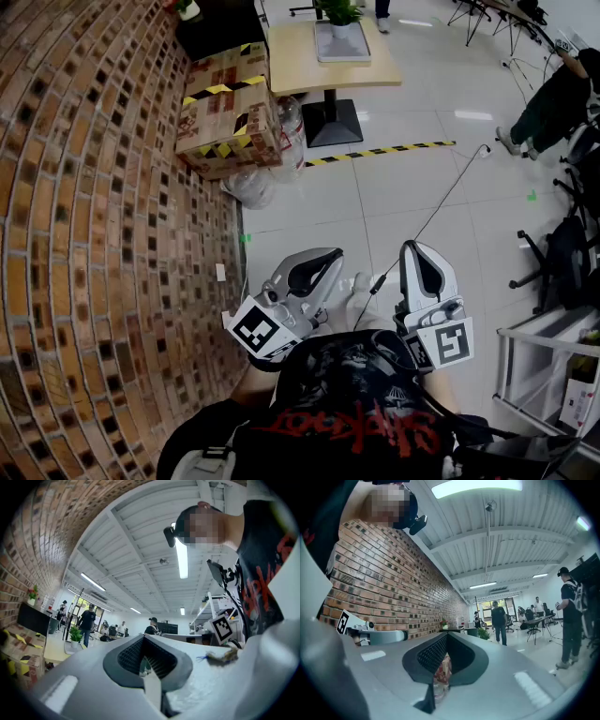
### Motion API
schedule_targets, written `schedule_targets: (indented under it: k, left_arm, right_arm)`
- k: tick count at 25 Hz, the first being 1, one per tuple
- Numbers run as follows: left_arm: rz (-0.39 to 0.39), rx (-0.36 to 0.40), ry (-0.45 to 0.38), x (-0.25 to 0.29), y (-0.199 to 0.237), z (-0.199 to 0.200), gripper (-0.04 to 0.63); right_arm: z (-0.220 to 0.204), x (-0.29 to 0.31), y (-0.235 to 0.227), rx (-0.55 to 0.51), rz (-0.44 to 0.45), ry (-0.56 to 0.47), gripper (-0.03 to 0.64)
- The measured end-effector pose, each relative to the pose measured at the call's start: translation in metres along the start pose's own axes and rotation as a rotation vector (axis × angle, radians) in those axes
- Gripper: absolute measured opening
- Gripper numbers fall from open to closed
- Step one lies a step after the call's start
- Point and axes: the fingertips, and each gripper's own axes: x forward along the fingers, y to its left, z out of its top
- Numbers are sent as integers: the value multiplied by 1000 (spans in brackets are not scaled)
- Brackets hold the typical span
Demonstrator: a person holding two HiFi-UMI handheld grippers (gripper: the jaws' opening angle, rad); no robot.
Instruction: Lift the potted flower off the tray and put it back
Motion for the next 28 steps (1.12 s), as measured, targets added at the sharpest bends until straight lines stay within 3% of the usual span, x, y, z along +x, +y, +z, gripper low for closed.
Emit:
schedule_targets:
  k: [4, 9, 16, 22, 28]
  left_arm:
    - [58, -30, -21, 42, 27, 4, -2]
    - [153, -49, -16, 92, 70, 1, -2]
    - [258, -62, 21, 135, 143, -3, -2]
    - [256, -72, 34, 158, 243, -22, -2]
    - [162, -110, 33, 198, 357, -19, -2]
  right_arm:
    - [3, 26, -49, 33, -7, 45, 2]
    - [14, 67, -107, 36, 27, 13, 3]
    - [14, 143, -149, 67, 109, 23, 3]
    - [-13, 246, -164, 53, 130, 45, 3]
    - [-21, 362, -185, 45, 71, 43, 3]
